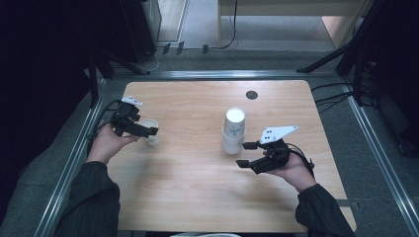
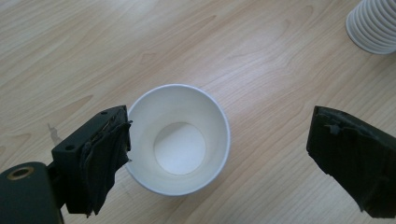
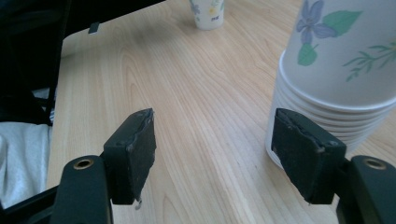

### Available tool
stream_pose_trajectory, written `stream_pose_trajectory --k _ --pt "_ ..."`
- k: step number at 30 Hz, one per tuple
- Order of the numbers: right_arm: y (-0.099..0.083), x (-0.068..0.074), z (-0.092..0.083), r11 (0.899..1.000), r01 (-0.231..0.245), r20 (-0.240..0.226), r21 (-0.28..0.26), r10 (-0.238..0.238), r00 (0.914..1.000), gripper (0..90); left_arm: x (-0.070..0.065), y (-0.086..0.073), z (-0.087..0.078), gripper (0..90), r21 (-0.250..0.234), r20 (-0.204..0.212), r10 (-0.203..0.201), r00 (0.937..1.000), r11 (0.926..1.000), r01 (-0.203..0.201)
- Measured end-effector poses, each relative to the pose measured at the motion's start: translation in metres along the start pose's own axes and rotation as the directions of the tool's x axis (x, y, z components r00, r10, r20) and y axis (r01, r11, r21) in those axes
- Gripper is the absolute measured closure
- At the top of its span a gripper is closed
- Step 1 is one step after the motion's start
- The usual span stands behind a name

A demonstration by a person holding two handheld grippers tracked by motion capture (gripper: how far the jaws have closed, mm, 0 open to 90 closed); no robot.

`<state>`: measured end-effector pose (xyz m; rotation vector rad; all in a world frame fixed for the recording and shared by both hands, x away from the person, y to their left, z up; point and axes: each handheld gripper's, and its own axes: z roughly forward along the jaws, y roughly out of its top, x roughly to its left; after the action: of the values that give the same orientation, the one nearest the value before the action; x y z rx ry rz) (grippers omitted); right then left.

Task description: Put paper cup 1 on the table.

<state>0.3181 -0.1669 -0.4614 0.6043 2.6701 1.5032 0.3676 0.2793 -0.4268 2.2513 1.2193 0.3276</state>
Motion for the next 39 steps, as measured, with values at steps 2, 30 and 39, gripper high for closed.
stream_pose_trajectory --k 2,30,39 --pt "0.0 0.0 -0.002 1.0 -0.003 0.007 -0.002 0.003 1.0 31.2 -0.005 0.001 0.002 6.4 0.007 0.009 -0.001 1.0 1.0 0.001" --pt "0.016 -0.021 -0.025 0.998 -0.04 0.127 -0.038 0.045 0.9909 34.9 -0.077 -0.005 0.009 6.5 -0.144 0.277 0.097 0.956 0.9879 -0.058" --pt "0.035 -0.043 -0.031 0.999 -0.045 0.102 -0.008 0.046 0.9938 36.8 -0.089 -0.014 0.01 6.5 -0.134 0.316 0.123 0.9407 0.9874 -0.085"
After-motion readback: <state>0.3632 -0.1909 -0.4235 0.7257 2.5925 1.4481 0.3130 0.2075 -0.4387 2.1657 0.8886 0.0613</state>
